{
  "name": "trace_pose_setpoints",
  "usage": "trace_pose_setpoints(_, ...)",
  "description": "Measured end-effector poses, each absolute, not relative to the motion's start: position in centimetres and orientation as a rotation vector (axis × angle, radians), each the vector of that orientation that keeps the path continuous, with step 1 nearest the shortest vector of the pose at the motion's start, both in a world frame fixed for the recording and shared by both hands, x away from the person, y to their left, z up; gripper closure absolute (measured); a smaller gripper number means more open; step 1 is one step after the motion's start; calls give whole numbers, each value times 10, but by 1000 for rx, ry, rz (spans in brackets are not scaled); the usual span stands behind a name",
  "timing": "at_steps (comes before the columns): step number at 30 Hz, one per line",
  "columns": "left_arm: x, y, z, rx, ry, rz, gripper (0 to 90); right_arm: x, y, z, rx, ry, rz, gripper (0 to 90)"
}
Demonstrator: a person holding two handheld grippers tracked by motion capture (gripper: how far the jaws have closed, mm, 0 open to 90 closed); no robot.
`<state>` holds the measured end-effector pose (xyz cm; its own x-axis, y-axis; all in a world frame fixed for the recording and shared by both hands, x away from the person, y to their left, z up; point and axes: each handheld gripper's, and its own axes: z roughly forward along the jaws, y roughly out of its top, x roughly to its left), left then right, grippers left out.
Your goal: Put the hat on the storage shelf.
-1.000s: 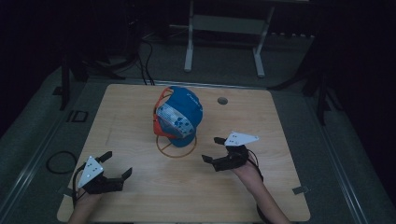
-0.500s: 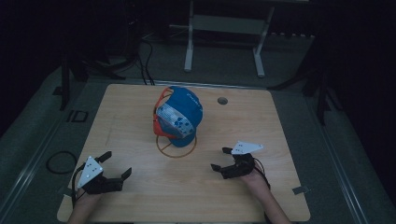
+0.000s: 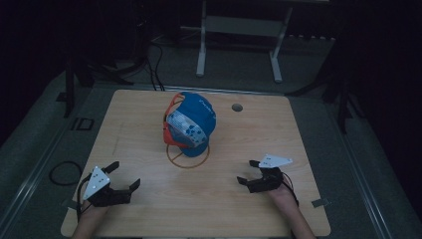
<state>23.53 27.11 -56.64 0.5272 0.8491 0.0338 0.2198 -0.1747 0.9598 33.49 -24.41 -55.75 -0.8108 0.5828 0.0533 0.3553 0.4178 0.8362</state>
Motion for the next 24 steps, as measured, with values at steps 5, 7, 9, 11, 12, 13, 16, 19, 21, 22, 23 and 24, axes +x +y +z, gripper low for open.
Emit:
trace_pose_setpoints(5, 235, 272, -567, 1686, 912, 732, 23, 340, -258, -560, 863, 2397, 1293, 138)
trace_pose_setpoints(7, 235, 272, -567, 1687, 913, 731, 23, 342, -263, -562, 869, 2390, 1287, 138)
trace_pose_setpoints(9, 235, 272, -567, 1688, 914, 733, 23, 341, -267, -561, 879, 2383, 1272, 138)
trace_pose_setpoints(11, 235, 273, -567, 1686, 915, 732, 23, 342, -272, -561, 876, 2375, 1256, 138)
trace_pose_setpoints(12, 235, 273, -567, 1685, 917, 732, 23, 341, -274, -561, 871, 2369, 1251, 138)
trace_pose_setpoints(13, 235, 274, -567, 1684, 919, 733, 23, 341, -276, -561, 869, 2371, 1235, 138)
trace_pose_setpoints(16, 235, 275, -567, 1681, 923, 735, 23, 341, -284, -561, 878, 2361, 1235, 138)
trace_pose_setpoints(19, 235, 276, -568, 1681, 928, 736, 23, 342, -290, -560, 888, 2345, 1232, 138)
trace_pose_setpoints(21, 235, 277, -568, 1678, 929, 734, 23, 342, -292, -560, 896, 2346, 1210, 138)
trace_pose_setpoints(22, 235, 277, -568, 1678, 930, 734, 23, 343, -293, -560, 893, 2345, 1197, 138)
trace_pose_setpoints(23, 235, 277, -568, 1678, 930, 734, 23, 343, -293, -560, 893, 2345, 1197, 138)
trace_pose_setpoints(24, 235, 276, -568, 1679, 932, 735, 23, 343, -295, -561, 896, 2341, 1190, 138)
